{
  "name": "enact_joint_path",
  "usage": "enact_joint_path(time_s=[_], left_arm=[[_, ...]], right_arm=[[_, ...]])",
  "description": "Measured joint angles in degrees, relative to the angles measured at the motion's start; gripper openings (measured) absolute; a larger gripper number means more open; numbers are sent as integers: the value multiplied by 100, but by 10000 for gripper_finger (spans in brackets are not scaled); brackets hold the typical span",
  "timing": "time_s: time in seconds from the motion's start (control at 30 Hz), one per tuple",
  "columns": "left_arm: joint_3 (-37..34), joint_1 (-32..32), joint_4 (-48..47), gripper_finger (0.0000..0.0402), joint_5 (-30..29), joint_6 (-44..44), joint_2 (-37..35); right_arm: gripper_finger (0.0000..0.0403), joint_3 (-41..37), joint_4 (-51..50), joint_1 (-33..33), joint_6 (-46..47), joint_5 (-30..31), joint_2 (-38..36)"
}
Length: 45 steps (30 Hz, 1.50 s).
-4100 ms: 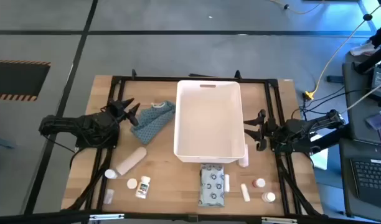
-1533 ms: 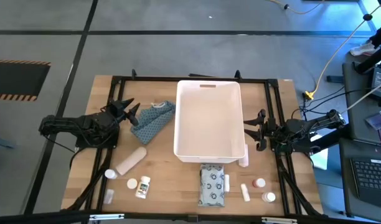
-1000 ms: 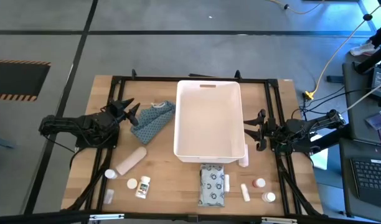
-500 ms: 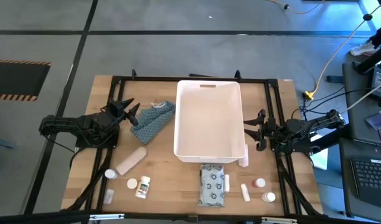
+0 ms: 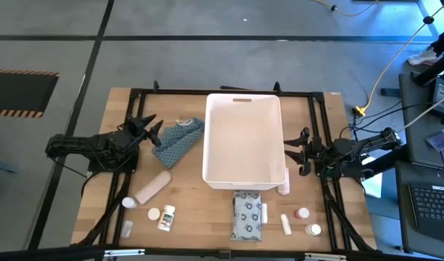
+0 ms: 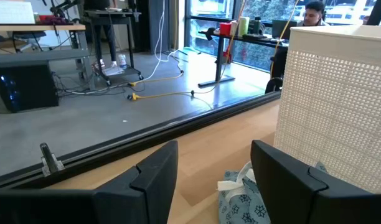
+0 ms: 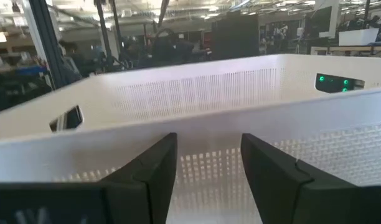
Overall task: Pick & place medical supplies in basket/bin
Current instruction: Put the right white bandage into the white bin
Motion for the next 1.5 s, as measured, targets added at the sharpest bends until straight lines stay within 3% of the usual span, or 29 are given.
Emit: enact_joint_path(time_s=[0.23, 0.43, 0.63, 0.83, 0.93, 1.03, 1.2, 1.5], left_arm=[[-2, 0, 0, 196, 0, 0, -1], [0, 0, -1, 196, 0, -1, 0], [0, 0, -1, 196, -1, 0, -2], [-1, 0, -1, 196, -1, 0, 0], [0, 0, -1, 196, 1, 0, -1], [0, 0, 0, 196, 0, 0, -1], [0, 0, -1, 196, -1, 0, -2], [-1, 0, -1, 196, -1, 0, -1]], right_arm=[[181, 507, 226, 2, 79, 1, -1], [181, 1618, -768, 2, 56, 78, 382], [181, 3172, -2768, 2, 1349, 271, 1540], [181, 5040, -5921, 4, 2737, -56, 3062], [181, 5567, -7037, 4, 3251, -163, 3702], [181, 5749, -7456, 4, 4339, -306, 4197], [181, 5543, -7831, 41, 6053, -1191, 4819], [181, 4471, -7652, 447, 6231, -1731, 5374]])
